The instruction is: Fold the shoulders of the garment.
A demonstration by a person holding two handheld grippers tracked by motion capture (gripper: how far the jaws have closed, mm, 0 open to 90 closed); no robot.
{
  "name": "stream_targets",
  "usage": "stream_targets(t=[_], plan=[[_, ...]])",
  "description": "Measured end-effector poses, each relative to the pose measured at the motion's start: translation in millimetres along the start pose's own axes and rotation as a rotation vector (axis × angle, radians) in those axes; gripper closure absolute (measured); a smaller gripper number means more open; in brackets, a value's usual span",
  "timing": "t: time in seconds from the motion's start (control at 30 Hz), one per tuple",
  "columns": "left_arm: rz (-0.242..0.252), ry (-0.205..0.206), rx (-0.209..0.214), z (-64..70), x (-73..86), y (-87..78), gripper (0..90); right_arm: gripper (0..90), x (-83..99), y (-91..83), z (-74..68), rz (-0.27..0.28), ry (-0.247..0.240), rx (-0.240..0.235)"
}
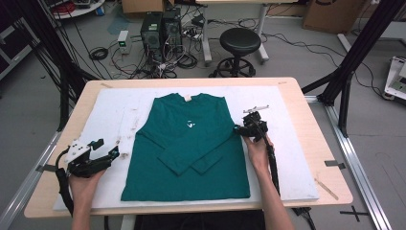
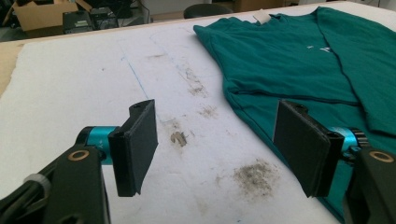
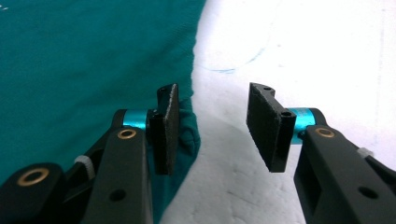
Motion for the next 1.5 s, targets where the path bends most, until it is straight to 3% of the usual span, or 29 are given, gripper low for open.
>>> stream_targets(t=[0.17,0.2,0.23,0.27,0.3,0.37,0.4,0.43,0.47,0.5,0.53,0.6,0.73,0.83,0.87,1.03,1.3,1.5], plan=[[0.001,-0.003,0.001,0.0,0.0,0.1,30.9,55.9,0.8,-1.8,4.7,0.002,0.016,0.025],[0.000,-0.002,0.001,-0.1,0.0,0.0,30.8,57.3,1.1,-2.2,7.4,0.002,0.020,0.054],[0.000,-0.002,0.001,0.0,0.0,0.0,30.8,57.3,1.1,-2.2,7.4,0.002,0.020,0.054],[0.001,-0.001,0.001,0.0,0.0,0.0,30.9,61.7,2.8,-2.1,12.3,-0.010,0.027,0.098],[0.001,-0.001,0.001,0.0,0.0,0.0,30.8,61.7,2.8,-2.1,12.3,-0.010,0.027,0.098],[-0.002,-0.002,0.002,-0.2,0.1,0.2,30.8,60.3,4.6,-2.3,14.8,-0.008,0.046,0.090],[-0.004,-0.005,0.003,-0.3,0.1,0.4,30.9,52.6,3.7,-5.7,13.4,0.011,0.052,0.068],[-0.004,-0.005,0.003,-0.3,0.1,0.4,30.8,52.6,3.7,-5.7,13.4,0.011,0.052,0.068],[-0.005,-0.002,0.002,-0.3,0.2,0.4,30.8,47.5,1.3,-12.2,10.4,0.047,0.060,0.041],[-0.005,-0.002,0.002,-0.3,0.2,0.4,30.8,47.5,1.3,-12.2,10.4,0.047,0.060,0.041],[-0.004,0.000,0.001,0.0,0.2,0.3,30.9,40.0,-2.5,-21.5,7.4,0.094,0.056,0.020],[-0.004,0.002,0.002,0.1,0.1,0.2,30.9,36.8,-4.1,-26.9,4.9,0.115,0.052,0.017],[0.002,-0.002,0.009,0.0,-0.1,-0.1,30.8,29.1,-0.5,-55.3,-9.3,0.192,-0.002,-0.050],[0.007,-0.001,0.013,0.3,-0.2,-0.7,30.8,27.2,5.6,-64.6,-12.9,0.209,-0.017,-0.072],[0.010,0.002,0.012,0.3,-0.3,-1.2,30.8,25.7,15.6,-74.4,-16.0,0.231,-0.038,-0.109],[0.027,0.001,0.013,0.3,-0.9,-2.9,30.8,24.6,38.7,-90.8,-18.2,0.293,-0.087,-0.166],[0.030,-0.003,0.018,1.0,-1.1,-4.4,30.8,22.3,74.0,-106.6,-19.0,0.396,-0.134,-0.151],[0.025,-0.044,0.074,3.8,-7.6,-10.0,30.8,22.2,82.6,-112.5,-22.5,0.410,-0.169,-0.129]])
Point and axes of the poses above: each handheld gripper's, and its own axes: y roughly forward along the jaws, x roughly out of its underside, z roughly to its right, the point moved 6 cm from there along y, roughly forward along the jaws, and after that the axes turned 13 degrees about -x, right-handed, at the moved point
